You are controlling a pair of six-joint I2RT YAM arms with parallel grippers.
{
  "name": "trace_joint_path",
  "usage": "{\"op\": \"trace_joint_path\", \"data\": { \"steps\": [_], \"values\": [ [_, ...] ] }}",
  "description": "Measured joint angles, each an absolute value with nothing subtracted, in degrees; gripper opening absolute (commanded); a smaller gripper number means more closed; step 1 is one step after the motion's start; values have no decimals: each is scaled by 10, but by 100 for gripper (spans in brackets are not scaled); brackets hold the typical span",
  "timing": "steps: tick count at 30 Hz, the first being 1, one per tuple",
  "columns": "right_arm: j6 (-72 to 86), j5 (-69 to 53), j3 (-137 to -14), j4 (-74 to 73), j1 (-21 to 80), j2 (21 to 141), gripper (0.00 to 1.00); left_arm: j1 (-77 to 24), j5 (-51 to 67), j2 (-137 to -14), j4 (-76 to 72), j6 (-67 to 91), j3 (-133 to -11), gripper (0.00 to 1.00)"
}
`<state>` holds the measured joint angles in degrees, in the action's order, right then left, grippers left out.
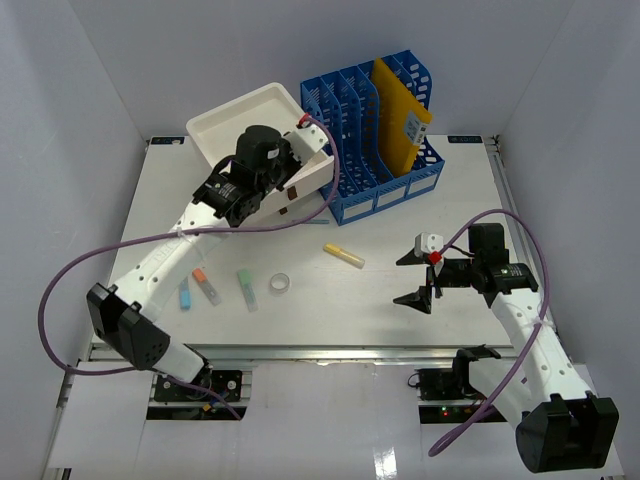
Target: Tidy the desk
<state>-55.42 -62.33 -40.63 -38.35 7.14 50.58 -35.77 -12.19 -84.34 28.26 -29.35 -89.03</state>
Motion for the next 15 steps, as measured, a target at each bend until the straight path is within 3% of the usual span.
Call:
{"op": "trace_joint_path", "data": {
  "steps": [6,15],
  "values": [
    [-554,-623,-404,-383,71,511,95,-313,-86,-898,274,-377,-910,1],
    [-557,-623,-394,-373,71,507,96,-299,-52,-940,257,-404,-897,32]
  ]
}}
